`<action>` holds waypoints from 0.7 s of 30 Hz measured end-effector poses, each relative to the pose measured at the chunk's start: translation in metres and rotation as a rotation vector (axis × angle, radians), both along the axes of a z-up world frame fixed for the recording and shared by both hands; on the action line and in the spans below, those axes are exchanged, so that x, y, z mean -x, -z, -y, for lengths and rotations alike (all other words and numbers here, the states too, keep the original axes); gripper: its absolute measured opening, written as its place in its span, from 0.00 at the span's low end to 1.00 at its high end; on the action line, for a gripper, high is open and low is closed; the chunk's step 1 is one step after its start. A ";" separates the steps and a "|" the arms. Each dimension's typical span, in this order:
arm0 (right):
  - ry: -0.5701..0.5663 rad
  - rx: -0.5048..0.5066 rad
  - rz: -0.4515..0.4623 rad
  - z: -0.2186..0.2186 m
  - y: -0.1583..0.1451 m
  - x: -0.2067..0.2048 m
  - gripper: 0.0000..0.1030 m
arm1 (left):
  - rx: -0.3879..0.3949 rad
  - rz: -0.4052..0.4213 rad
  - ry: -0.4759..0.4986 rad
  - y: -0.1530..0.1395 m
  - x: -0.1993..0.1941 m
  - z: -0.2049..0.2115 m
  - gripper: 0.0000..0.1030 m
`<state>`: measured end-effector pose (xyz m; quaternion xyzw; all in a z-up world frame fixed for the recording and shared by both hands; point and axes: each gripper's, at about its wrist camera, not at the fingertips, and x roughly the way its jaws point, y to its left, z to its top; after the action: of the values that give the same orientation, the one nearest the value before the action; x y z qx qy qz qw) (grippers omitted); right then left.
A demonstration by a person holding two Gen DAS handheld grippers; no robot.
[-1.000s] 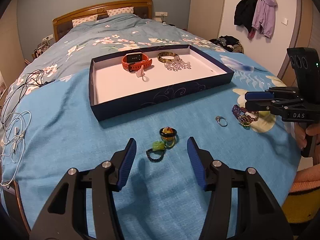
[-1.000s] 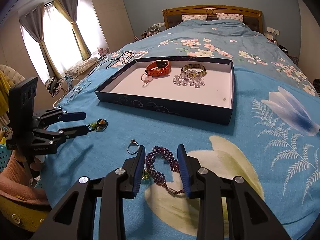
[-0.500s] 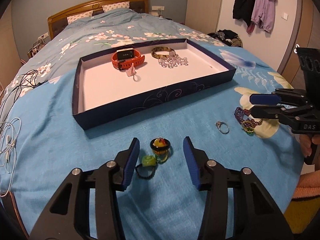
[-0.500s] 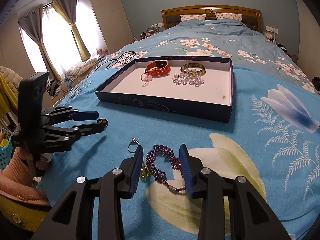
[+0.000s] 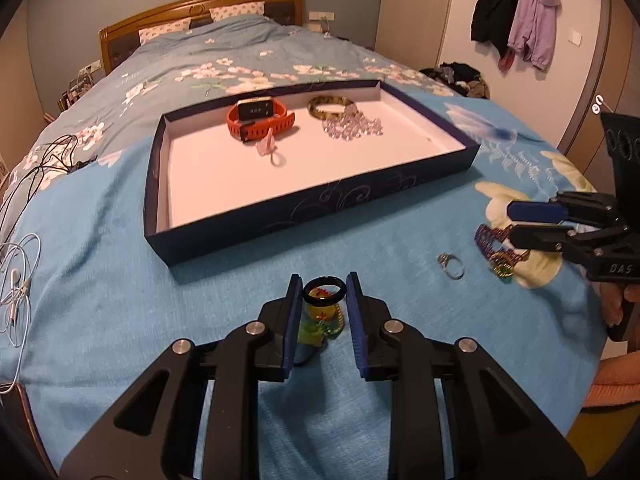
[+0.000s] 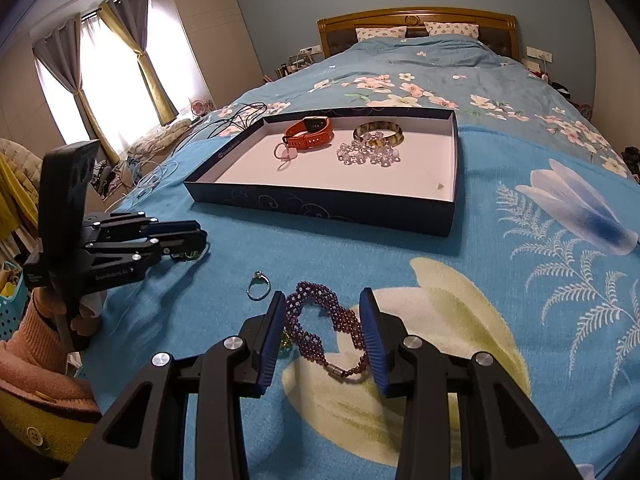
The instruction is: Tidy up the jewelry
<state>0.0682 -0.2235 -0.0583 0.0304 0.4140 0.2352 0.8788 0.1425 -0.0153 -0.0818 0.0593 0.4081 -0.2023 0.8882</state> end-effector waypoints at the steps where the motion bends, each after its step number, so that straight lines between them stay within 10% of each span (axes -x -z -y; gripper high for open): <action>1: 0.001 -0.001 -0.001 0.001 0.000 0.000 0.35 | 0.001 0.009 -0.001 -0.002 0.001 0.000 0.22; 14: 0.018 0.106 -0.024 0.003 0.010 0.003 0.39 | 0.056 0.032 -0.012 -0.013 0.008 -0.009 0.22; 18: 0.018 0.145 -0.008 0.000 0.012 0.003 0.06 | 0.060 0.032 -0.010 -0.013 0.009 -0.010 0.22; 21: 0.018 0.143 -0.011 0.001 0.012 0.002 0.02 | 0.064 0.032 -0.013 -0.013 0.010 -0.009 0.22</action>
<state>0.0663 -0.2243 -0.0702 -0.0274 0.4344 0.1969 0.8785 0.1329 -0.0061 -0.0687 0.0316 0.3876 -0.2084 0.8974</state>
